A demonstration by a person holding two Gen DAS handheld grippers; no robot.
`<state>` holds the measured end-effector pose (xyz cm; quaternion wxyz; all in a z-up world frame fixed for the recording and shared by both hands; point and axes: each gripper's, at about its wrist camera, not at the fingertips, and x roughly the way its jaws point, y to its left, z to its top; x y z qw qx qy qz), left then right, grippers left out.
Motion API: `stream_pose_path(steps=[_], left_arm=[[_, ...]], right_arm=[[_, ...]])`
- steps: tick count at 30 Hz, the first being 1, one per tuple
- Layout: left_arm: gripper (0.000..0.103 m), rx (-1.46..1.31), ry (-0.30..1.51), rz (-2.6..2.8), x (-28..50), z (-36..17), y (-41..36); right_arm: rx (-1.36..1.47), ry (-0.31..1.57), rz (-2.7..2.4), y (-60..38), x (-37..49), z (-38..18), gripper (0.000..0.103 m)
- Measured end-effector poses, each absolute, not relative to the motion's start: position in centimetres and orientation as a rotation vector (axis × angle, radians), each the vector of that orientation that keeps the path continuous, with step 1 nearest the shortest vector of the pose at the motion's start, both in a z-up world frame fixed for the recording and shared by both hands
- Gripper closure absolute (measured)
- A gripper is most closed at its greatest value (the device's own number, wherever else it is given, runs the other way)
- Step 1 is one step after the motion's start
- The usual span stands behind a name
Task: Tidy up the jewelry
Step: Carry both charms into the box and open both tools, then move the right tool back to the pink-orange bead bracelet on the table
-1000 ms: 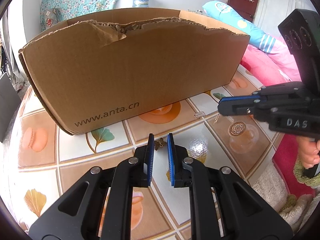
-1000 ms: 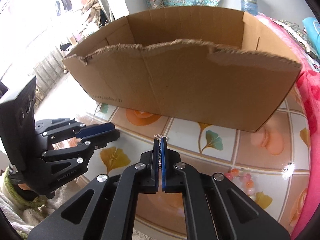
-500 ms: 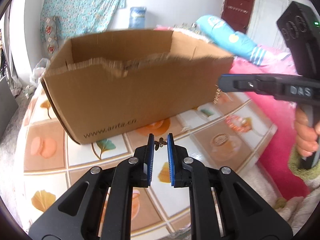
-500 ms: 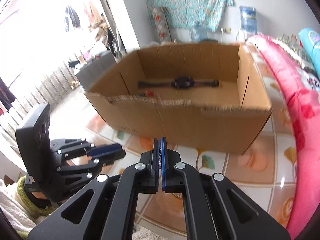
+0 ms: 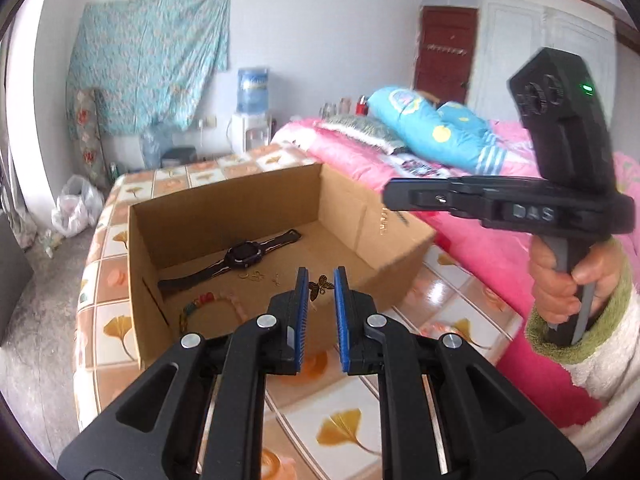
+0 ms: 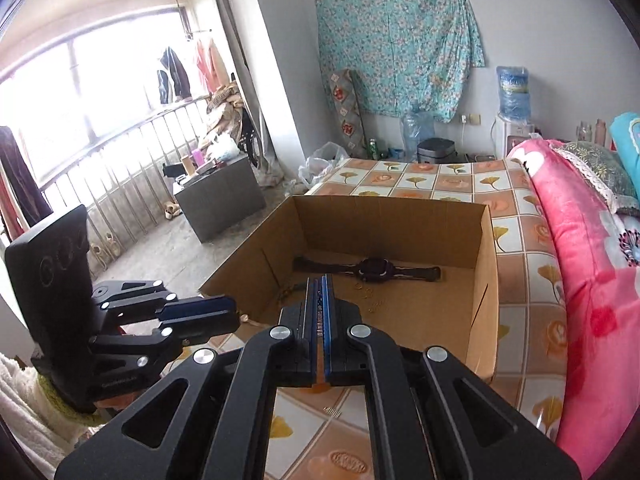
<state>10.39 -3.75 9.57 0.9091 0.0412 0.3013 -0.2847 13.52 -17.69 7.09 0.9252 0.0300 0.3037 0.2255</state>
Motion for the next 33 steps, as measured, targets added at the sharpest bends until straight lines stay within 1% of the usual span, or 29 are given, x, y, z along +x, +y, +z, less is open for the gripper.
stream_pose_path(steps=[4,8,16,19,22,27,29,31,33], left_arm=[[0.091,0.071,0.737,-0.591,15.2,9.0,-4.9],[0.091,-0.001,0.846,-0.642,18.9,7.6,-6.6],[0.091,-0.028,0.979,-0.684,21.9,4.3,-10.5],[0.090,-0.051,0.989,-0.691,22.2,4.1,-10.9],[0.083,-0.061,0.985,-0.686,22.5,4.1,-10.9],[0.082,-0.075,0.956,-0.672,22.5,4.8,-10.2],[0.080,-0.078,0.931,-0.668,22.0,5.4,-9.8],[0.077,-0.079,0.906,-0.666,21.4,6.0,-9.5],[0.076,-0.081,0.869,-0.667,20.2,6.8,-9.0]], right_arm=[[0.062,0.720,0.439,-18.6,17.7,5.6,0.101],[0.047,0.795,0.394,-19.2,20.4,3.7,0.101],[0.051,0.858,0.350,-20.8,23.8,1.7,0.101],[0.068,0.841,0.361,-21.3,24.1,1.9,0.100],[0.087,0.819,0.363,-21.8,24.2,2.2,0.098],[0.133,0.784,0.369,-22.8,23.7,2.8,0.096],[0.146,0.761,0.370,-23.0,23.0,3.3,0.088],[0.148,0.740,0.376,-23.0,22.0,4.0,0.083],[0.152,0.722,0.385,-22.9,21.1,4.5,0.080]])
